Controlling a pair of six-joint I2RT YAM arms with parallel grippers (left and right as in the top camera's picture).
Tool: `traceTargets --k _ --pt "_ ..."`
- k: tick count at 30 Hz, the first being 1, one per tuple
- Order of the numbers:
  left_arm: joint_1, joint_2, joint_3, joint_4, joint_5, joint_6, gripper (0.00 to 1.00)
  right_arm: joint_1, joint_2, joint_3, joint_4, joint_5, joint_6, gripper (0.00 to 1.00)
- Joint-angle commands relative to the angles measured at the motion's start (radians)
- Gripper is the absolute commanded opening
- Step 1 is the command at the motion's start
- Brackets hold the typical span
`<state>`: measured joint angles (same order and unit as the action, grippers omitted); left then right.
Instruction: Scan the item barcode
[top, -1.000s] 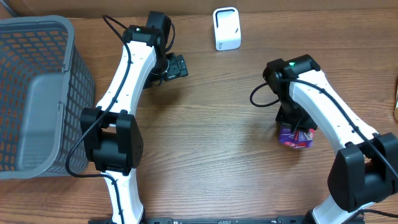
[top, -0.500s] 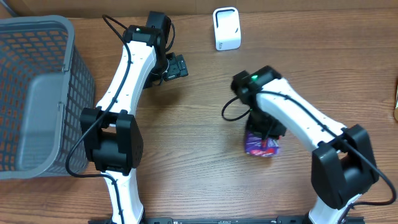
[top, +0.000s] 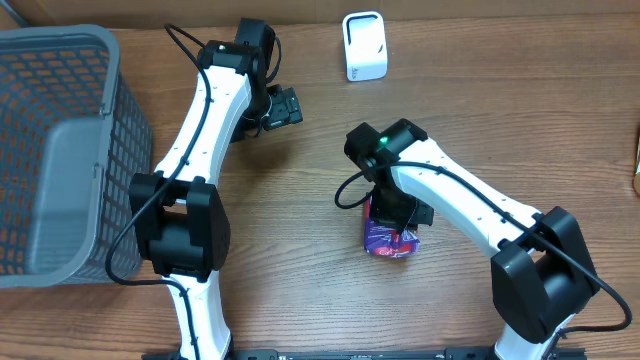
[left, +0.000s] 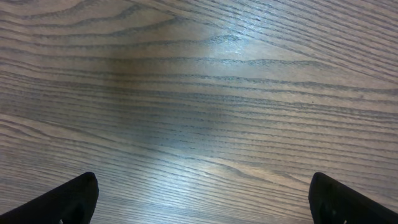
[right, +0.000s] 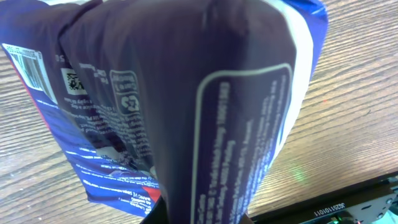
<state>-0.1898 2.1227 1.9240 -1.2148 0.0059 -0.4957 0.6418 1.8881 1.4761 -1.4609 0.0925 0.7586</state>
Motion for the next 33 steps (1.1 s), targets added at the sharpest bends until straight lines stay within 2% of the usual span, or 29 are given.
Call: traceTargets --k 1,10,13,17,18,20,21,23,25,27,29,33 --pt "-0.006 -0.01 -0.004 0.0 -0.013 0.002 1.0 -0.019 0.008 0.06 -0.019 0.006 -0.008 0.05" --pt "-0.006 -0.01 -0.004 0.0 -0.013 0.0 1.0 -0.061 0.008 0.086 -0.034 0.026 -0.034 0.06" --pt "-0.006 -0.01 -0.004 0.042 0.002 -0.045 1.0 -0.065 0.008 0.086 -0.033 0.026 -0.034 0.05" --pt "-0.007 -0.01 -0.004 0.016 0.155 -0.055 1.0 -0.065 0.008 0.086 -0.031 0.026 -0.034 0.06" --pt "-0.007 -0.01 -0.004 0.019 0.212 -0.054 0.96 -0.065 0.008 0.086 -0.027 0.026 -0.034 0.07" --pt "-0.015 -0.006 -0.01 0.021 0.333 -0.014 0.74 -0.065 0.008 0.086 -0.016 0.026 -0.034 0.07" --pt "-0.023 -0.006 -0.016 0.021 0.391 0.024 0.68 -0.065 0.008 0.086 -0.009 0.025 -0.034 0.08" --pt "-0.047 -0.005 -0.046 0.018 0.457 0.079 0.66 -0.066 0.008 0.086 0.002 0.026 -0.034 0.08" --pt "-0.071 -0.003 -0.092 0.024 0.457 0.098 0.43 -0.066 0.008 0.086 0.01 0.026 -0.034 0.08" --pt "-0.099 -0.002 -0.183 0.082 0.483 0.1 0.15 -0.066 0.008 0.086 0.017 0.026 -0.034 0.08" --pt "-0.114 -0.002 -0.259 0.148 0.548 0.1 0.04 -0.069 0.008 0.086 0.018 0.017 -0.057 0.08" --pt "-0.14 -0.002 -0.38 0.278 0.675 0.065 0.04 -0.073 0.008 0.086 0.018 -0.001 -0.06 0.08"
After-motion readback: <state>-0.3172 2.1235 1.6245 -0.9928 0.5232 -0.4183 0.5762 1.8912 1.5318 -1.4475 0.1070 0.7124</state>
